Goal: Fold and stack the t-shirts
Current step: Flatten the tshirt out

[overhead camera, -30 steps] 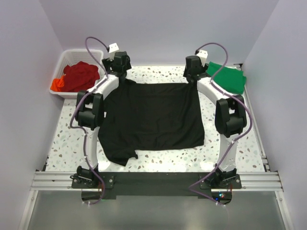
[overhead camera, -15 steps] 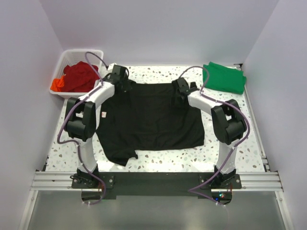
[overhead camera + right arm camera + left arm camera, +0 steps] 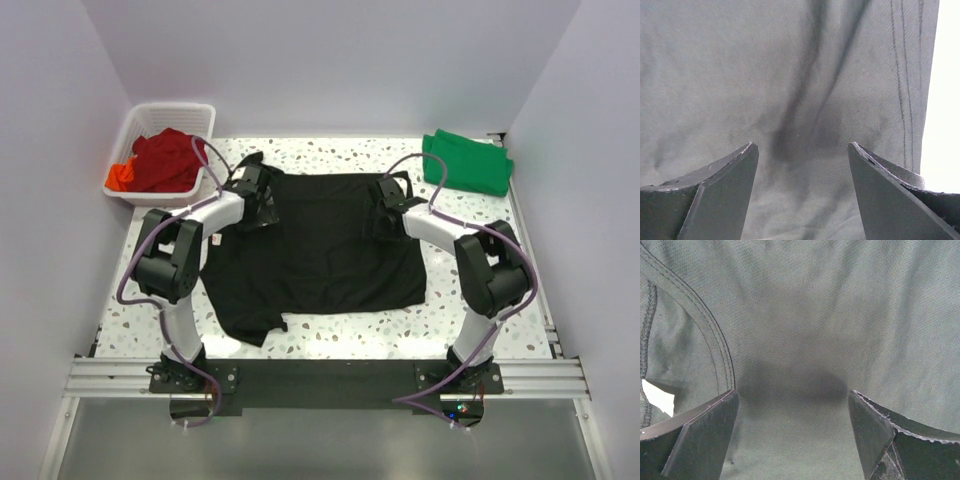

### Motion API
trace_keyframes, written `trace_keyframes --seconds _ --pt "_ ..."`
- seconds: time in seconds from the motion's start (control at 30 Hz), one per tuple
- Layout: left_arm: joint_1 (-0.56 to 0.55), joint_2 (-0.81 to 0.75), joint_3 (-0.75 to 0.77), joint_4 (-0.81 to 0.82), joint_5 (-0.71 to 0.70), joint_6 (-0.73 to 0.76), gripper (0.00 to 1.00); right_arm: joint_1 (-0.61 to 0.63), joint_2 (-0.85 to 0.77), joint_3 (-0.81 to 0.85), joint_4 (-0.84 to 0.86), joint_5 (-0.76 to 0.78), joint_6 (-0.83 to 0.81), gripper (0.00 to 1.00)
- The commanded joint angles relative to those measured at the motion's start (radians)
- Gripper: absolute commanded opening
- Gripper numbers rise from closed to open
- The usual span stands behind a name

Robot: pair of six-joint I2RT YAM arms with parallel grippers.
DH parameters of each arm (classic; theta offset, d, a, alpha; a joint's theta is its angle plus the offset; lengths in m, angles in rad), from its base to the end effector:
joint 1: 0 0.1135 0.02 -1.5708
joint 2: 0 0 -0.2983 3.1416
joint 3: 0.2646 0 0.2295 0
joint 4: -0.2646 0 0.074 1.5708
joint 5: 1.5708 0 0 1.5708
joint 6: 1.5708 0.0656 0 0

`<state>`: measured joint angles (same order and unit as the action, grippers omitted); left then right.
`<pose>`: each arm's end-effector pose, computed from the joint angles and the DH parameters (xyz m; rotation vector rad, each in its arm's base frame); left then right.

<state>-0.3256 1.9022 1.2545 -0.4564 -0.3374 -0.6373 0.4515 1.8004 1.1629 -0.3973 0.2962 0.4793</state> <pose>0.3775 -0.1045 0.1884 -0.5026 2.5272 0.1053 0.3426 0.1448 0.2028 0.1391 2.5326 -0.0256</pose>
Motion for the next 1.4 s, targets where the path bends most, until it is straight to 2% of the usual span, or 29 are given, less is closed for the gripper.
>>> trace_keyframes --seconds 0.0,0.4,0.83,0.97,1.13,1.37 --pt "0.003 0.037 0.066 0.01 -0.029 -0.032 0.94 0.001 0.036 0.011 0.025 -0.002 -0.013 0.77" --pt "0.045 0.208 0.238 -0.014 -0.023 -0.039 0.95 -0.068 0.155 0.073 0.057 -0.028 -0.03 0.8" --pt "0.102 0.311 0.41 -0.028 0.0 0.027 0.95 -0.125 0.255 0.262 0.005 -0.016 -0.08 0.8" --pt "0.103 0.201 0.318 0.028 -0.006 0.036 0.95 -0.125 0.143 0.216 0.021 0.021 -0.08 0.8" --pt "0.094 -0.044 0.177 0.065 -0.023 0.001 0.95 -0.111 -0.016 0.159 0.005 0.052 -0.084 0.8" --pt "-0.056 -0.333 -0.05 -0.034 -0.065 -0.042 0.95 0.036 -0.182 0.112 -0.107 0.136 -0.062 0.8"
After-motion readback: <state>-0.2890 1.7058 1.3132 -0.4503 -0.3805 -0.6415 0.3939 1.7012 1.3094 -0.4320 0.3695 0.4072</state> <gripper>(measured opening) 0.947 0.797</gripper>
